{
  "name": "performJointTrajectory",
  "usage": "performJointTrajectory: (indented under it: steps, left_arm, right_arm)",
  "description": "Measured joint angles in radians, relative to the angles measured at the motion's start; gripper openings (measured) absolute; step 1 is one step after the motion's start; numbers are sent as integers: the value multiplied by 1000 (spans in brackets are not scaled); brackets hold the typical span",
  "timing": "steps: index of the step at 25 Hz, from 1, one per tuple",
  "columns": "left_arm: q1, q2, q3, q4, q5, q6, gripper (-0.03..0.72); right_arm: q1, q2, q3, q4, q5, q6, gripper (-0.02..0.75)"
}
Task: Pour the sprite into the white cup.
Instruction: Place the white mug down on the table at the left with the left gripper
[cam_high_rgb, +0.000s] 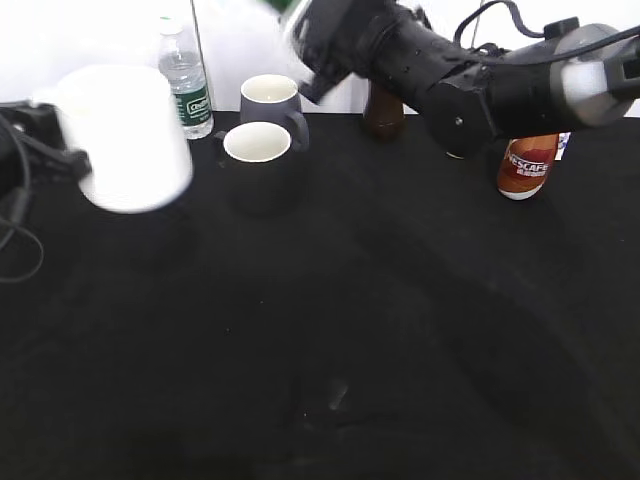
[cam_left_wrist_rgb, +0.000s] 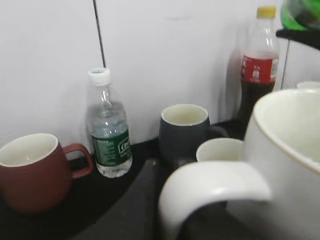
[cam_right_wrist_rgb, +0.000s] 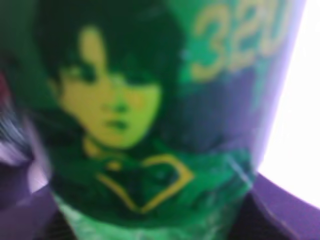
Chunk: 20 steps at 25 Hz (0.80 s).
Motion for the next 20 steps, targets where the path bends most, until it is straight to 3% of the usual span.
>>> performJointTrajectory:
  steps: [3,5,14,20]
  left_arm:
    - [38,24,-31,-98,-26,31,58]
    - [80,112,-122,-123,-39,33,58]
    - [109,688,-571,-109,-82,14,68]
    - [109,791,-658,-111,-90,-1,92]
  right_arm:
    - [0,0,0,4,19,378,450]
    - [0,0,0,5,70,477,450]
    - [1,0,0,8,118,498,428]
    - [1,0,0,12,119,499,428]
